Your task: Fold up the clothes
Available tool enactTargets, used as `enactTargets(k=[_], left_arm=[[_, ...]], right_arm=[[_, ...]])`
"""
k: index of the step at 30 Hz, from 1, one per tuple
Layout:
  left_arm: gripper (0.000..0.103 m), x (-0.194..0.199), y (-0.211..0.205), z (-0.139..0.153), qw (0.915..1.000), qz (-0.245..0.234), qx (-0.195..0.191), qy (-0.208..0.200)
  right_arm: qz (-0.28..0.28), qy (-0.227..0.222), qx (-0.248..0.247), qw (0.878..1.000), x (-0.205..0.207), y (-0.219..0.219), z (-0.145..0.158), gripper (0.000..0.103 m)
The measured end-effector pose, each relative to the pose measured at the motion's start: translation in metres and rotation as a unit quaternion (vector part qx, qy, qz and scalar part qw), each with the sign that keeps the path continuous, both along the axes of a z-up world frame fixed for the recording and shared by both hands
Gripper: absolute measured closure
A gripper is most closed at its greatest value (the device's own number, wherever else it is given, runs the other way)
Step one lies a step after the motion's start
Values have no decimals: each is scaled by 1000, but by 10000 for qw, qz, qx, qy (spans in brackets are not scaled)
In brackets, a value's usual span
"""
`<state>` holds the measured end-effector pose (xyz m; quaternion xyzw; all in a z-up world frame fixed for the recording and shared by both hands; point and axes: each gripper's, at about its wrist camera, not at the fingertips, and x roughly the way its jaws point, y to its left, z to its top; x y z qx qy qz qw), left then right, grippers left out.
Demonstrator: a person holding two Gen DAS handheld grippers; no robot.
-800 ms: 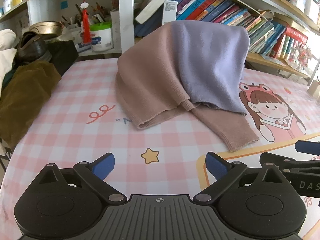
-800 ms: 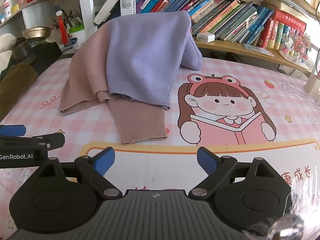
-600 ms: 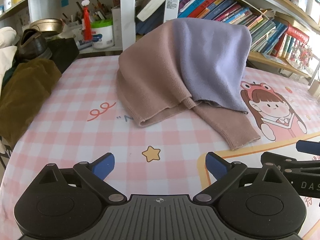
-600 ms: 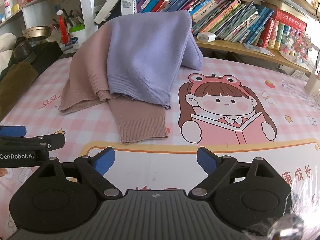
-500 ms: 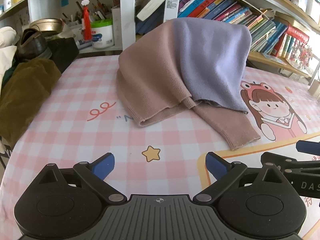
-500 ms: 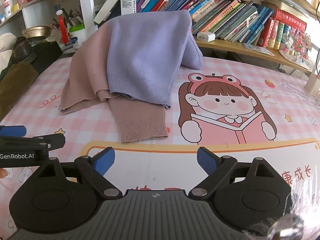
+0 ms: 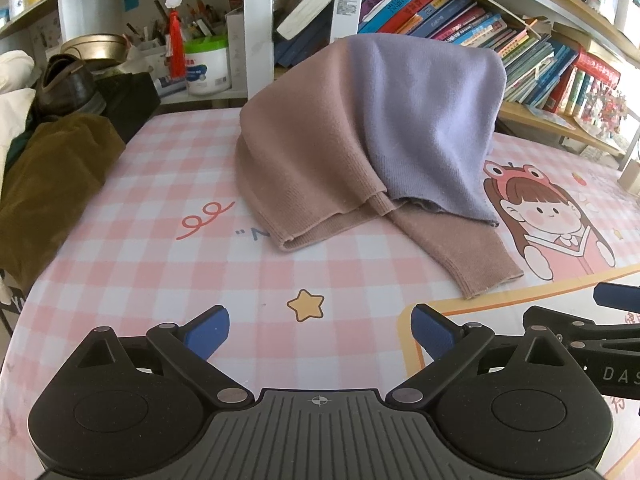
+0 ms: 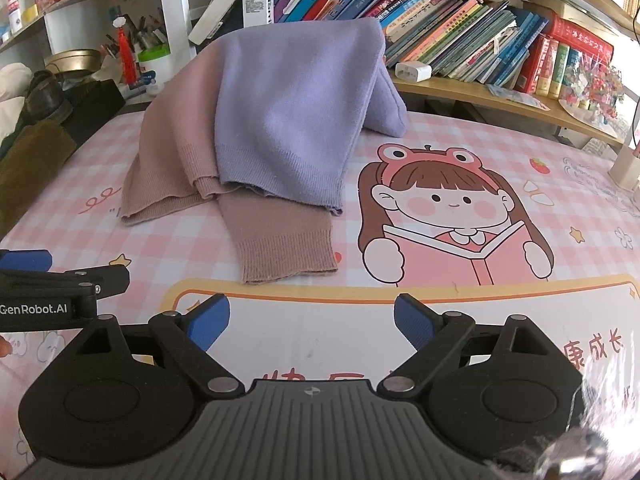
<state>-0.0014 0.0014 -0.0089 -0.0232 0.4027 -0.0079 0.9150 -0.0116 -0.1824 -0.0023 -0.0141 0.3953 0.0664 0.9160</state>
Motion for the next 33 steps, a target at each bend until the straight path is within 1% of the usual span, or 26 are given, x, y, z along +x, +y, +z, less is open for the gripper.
enactTargets(k=[9, 33], left_arm=[[4, 2, 1, 5, 10000, 11, -15, 43], [4, 9, 2, 3, 9999, 12, -30, 95]], right_arm=[[-21, -7, -16, 10000, -1, 0, 0, 13], [-22, 60, -54, 10000, 6, 1, -1, 13]])
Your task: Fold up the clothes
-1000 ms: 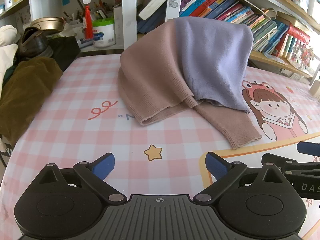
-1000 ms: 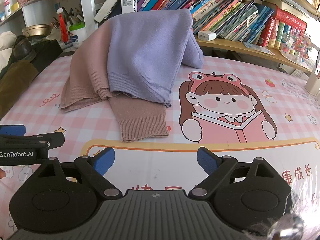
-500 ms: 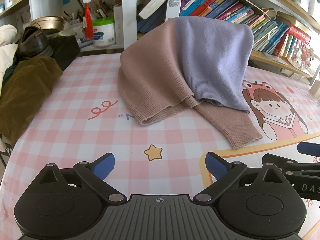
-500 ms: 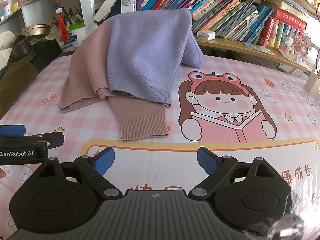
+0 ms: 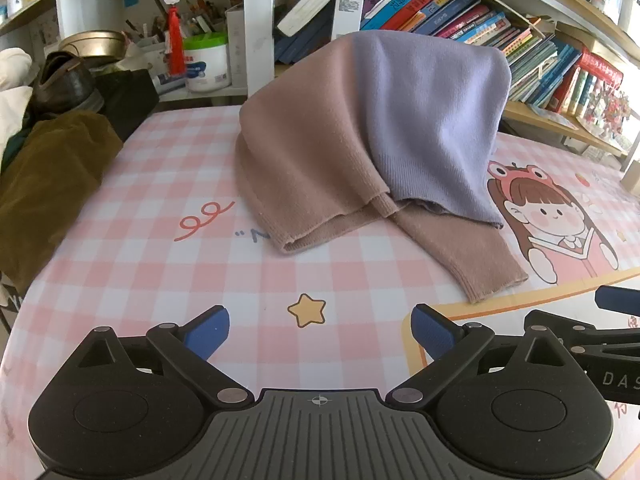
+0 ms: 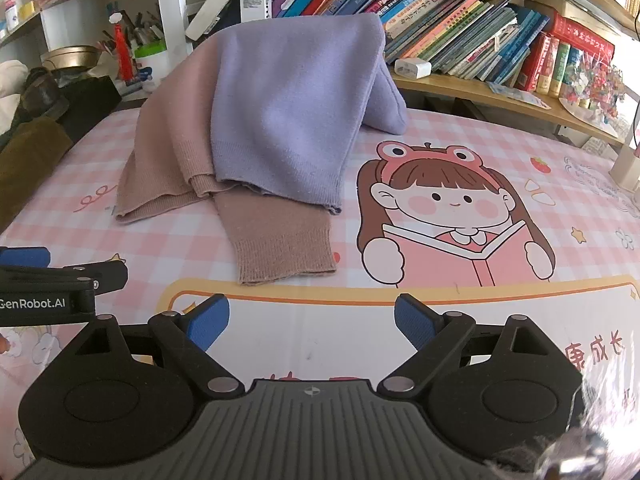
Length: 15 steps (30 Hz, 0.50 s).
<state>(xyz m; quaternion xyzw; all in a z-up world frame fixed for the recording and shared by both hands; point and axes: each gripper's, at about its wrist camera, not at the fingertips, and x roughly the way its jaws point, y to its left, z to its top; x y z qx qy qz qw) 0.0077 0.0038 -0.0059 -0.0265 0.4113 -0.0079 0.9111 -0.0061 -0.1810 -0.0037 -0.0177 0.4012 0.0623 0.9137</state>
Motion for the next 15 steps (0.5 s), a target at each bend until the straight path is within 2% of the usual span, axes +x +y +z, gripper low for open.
enactTargets(k=[15], left_arm=[[4, 3, 2, -2, 10000, -49, -29, 60]], right_arm=[[17, 47, -8, 10000, 4, 1, -3, 13]])
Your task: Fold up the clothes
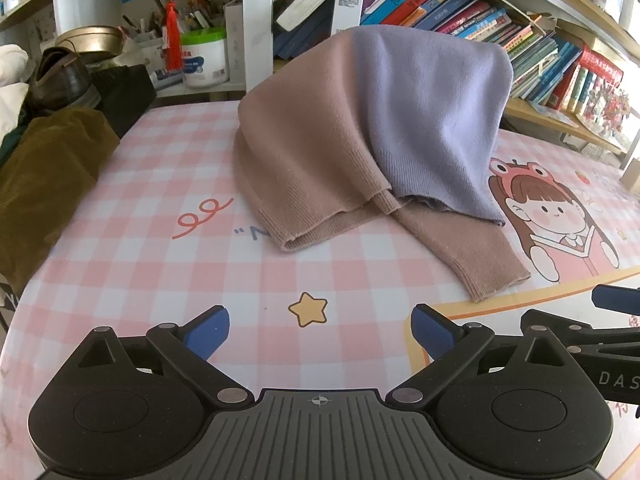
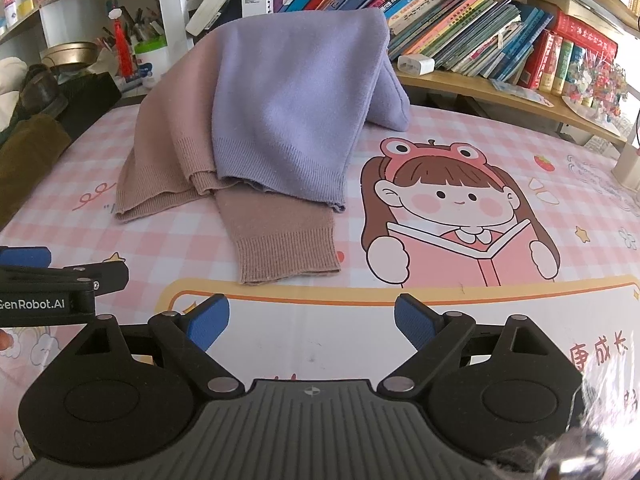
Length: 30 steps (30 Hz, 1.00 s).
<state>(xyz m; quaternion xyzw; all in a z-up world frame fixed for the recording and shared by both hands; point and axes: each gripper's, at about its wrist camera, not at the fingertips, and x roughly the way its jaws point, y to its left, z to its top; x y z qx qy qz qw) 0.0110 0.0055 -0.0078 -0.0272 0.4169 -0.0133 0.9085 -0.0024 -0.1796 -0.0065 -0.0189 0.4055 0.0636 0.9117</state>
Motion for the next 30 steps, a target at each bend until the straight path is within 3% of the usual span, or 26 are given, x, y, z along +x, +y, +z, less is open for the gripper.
enactTargets(k=[30], left_arm=[[4, -2, 0, 1, 10000, -41, -29, -31]], right_arm=[[-22, 30, 33, 10000, -2, 0, -1, 13]])
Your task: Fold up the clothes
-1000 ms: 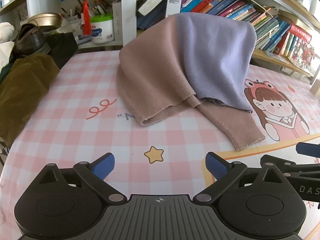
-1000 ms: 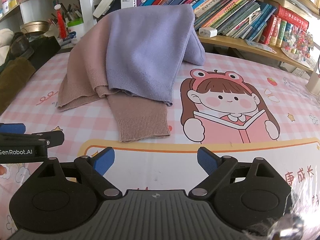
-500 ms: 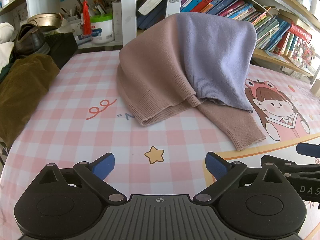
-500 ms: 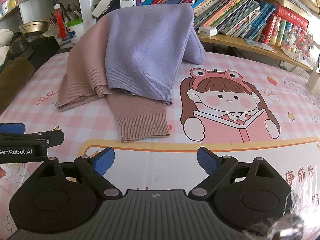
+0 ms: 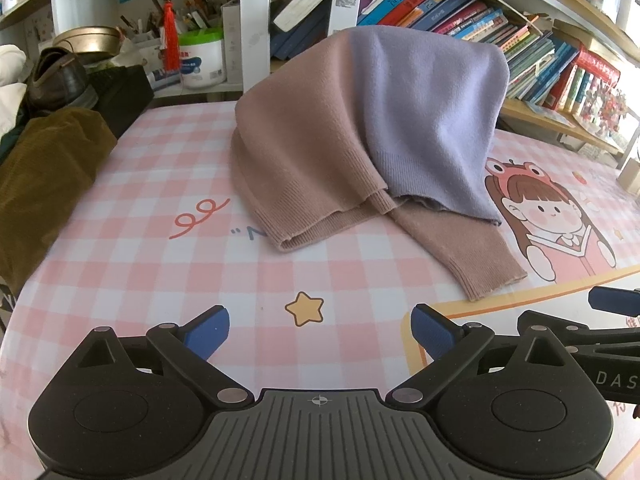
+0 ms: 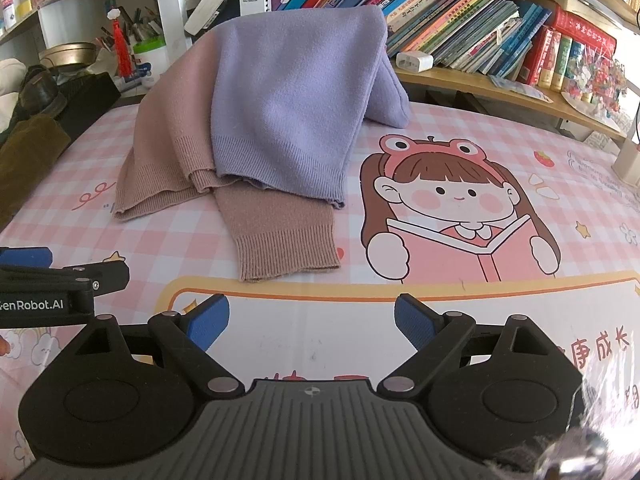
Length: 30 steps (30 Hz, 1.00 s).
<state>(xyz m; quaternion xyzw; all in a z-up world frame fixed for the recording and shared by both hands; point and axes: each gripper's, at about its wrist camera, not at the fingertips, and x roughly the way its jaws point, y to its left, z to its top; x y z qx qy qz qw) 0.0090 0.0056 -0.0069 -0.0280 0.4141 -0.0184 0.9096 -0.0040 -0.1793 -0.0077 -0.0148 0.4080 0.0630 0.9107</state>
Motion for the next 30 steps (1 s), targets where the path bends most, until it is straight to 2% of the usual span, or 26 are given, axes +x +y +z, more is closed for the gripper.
enactTargets(k=[11, 19, 25, 30], left_arm=[[4, -2, -4, 2, 9998, 61, -160, -53], [4, -9, -7, 3, 9985, 508, -186, -69], [4, -16, -28, 8, 9968, 795, -49, -83], [4, -20, -58, 14, 9968, 791, 93, -94]], right_arm=[[29, 53, 38, 10000, -1, -8, 4, 13], [176, 84, 293, 9994, 12, -26, 6, 13], [424, 114, 474, 9979, 14, -47, 4, 13], [582, 84, 741, 9955, 16, -75, 6, 13]])
